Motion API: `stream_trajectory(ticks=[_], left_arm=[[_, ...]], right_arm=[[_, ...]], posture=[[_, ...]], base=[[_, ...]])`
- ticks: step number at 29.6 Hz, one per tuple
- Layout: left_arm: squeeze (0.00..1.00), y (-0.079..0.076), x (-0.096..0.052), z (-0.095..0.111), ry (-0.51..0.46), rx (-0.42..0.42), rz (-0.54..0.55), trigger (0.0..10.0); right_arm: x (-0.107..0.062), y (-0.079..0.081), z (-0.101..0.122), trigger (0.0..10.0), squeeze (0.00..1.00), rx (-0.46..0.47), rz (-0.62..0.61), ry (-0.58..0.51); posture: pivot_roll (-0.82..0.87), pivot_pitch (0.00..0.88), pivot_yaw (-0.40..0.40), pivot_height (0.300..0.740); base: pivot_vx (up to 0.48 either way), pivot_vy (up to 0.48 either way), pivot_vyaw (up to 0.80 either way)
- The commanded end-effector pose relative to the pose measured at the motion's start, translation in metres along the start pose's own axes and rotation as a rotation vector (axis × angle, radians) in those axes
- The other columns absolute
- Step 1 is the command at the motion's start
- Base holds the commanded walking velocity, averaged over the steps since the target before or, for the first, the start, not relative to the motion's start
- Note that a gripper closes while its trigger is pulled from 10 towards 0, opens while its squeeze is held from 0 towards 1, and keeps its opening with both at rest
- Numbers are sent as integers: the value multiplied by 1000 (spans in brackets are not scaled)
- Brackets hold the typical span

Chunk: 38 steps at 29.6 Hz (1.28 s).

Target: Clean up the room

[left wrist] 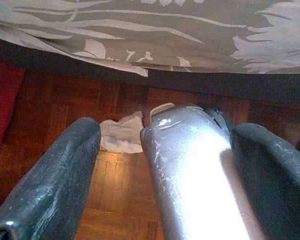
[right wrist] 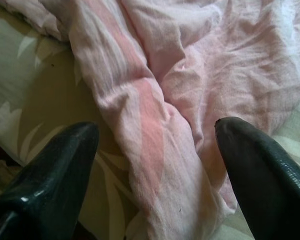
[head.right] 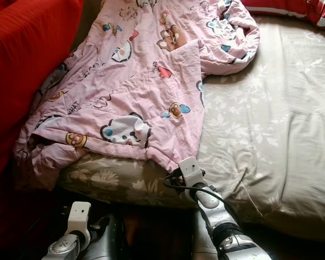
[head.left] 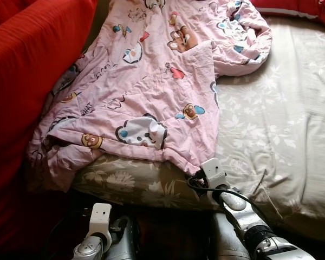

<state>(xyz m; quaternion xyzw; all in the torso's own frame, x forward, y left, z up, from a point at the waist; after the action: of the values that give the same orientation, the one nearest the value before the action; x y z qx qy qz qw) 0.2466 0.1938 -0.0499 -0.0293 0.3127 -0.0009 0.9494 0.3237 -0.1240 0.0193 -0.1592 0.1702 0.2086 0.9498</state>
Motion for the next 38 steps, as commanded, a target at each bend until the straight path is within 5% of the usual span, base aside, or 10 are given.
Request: stream_trajectory(ticks=[1, 11, 12, 13, 15, 16, 17, 24, 38], left_arm=[[0, 8, -7, -19, 77, 9, 21, 10000], [0, 9, -7, -20, 78, 8, 24, 10000], [0, 9, -7, -20, 79, 8, 24, 10000], [0, 9, -7, -20, 80, 9, 24, 10000], [0, 9, -7, -20, 80, 9, 23, 10000], [0, 8, -7, -20, 81, 9, 23, 10000], [0, 8, -7, -21, 82, 8, 22, 10000], [0, 8, -7, -21, 83, 7, 22, 10000], [0, 8, -8, -21, 82, 14, 20, 10000]], right_arm=[[-1, 7, -8, 10000, 0, -4, 20, 42], [-5, 5, -22, 10000, 0, -20, -21, 100], [-6, 5, -22, 9412, 0, -22, -21, 104], [-6, 6, -24, 5412, 0, -29, -21, 110], [-6, 6, -24, 5412, 0, -32, -20, 111], [-6, 6, -24, 4039, 0, -32, -21, 113], [-6, 7, -25, 863, 0, -34, -22, 117], [-7, 10, -29, 0, 0, -41, -27, 130], [-10, 13, -36, 0, 0, -46, -57, 152]], posture=[[3, 265, 103, 587], [10, 267, 104, 587], [8, 266, 105, 587], [9, 264, 105, 587], [9, 264, 105, 587], [11, 263, 105, 587], [10, 262, 105, 587], [9, 255, 106, 587], [-1, 233, 111, 587]], base=[[0, 0, 0], [0, 0, 0], [0, 0, 0], [0, 0, 0], [0, 0, 0], [0, 0, 0], [0, 0, 0], [0, 0, 0], [0, 0, 0]])
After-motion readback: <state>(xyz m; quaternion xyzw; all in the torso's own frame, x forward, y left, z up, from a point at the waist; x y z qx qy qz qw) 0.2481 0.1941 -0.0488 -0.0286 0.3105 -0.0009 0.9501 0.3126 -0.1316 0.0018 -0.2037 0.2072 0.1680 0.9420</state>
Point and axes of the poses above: a point about 5 cm out from each wrist's last joint towards the gripper, its own x axis pointing out of the wrist towards the gripper, its own z axis along the axis of the wrist's last joint, y = z × x, the point moved 1 cm from there along x, pointing out of the wrist towards the gripper, and after that the axes turned 6 degrees about -x, right-handed, at the moved point
